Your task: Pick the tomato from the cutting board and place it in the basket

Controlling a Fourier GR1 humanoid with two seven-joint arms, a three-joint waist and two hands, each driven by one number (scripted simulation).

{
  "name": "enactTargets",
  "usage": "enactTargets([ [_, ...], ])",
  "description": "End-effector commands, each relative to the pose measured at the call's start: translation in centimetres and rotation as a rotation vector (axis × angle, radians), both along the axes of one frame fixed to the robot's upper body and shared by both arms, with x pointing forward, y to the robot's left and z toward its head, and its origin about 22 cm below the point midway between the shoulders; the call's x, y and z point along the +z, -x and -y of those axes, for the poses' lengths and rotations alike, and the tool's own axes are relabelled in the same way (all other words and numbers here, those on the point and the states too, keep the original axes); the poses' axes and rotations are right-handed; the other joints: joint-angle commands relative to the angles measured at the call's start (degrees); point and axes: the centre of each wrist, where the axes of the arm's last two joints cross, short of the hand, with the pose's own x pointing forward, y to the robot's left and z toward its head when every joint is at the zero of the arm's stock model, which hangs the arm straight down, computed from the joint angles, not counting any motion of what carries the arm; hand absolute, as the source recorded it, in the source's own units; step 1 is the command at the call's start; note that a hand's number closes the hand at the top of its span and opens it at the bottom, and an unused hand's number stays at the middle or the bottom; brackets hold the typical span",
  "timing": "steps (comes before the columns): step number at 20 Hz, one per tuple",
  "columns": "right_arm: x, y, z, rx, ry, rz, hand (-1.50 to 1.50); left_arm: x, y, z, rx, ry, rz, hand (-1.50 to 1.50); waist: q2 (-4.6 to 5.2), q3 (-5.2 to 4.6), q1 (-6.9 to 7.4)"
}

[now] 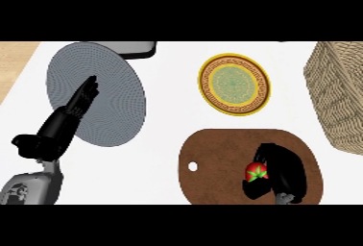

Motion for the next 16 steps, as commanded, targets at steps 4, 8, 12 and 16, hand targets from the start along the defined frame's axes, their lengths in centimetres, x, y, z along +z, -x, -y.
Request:
enactTargets([
  [4, -0.4, 5.5, 3.2, 0.630, 0.043, -0.019, 1.50, -0.3, 0.2, 0.2, 0.016, 0.006, -0.004, 0.00, -0.06, 0.66, -1.12],
  [8, 1.4, 7.9, 7.2, 0.696, -0.095, 0.092, 1.50, -0.2, 0.5, -2.1, 0.030, 0.008, -0.008, 0.00, 0.31, 0.58, -1.59],
  [12, 3.6, 9.5, 8.9, 0.705, -0.331, 0.212, 1.50, -0.7, 0.5, -0.1, 0.046, -0.003, -0.012, 0.00, 0.28, 0.59, -2.42],
  [16, 6.9, 9.9, 9.4, 0.677, -0.530, 0.427, 1.50, -1.2, 1.5, -1.9, 0.050, 0.017, -0.018, 0.00, 0.11, 0.56, -2.19],
])
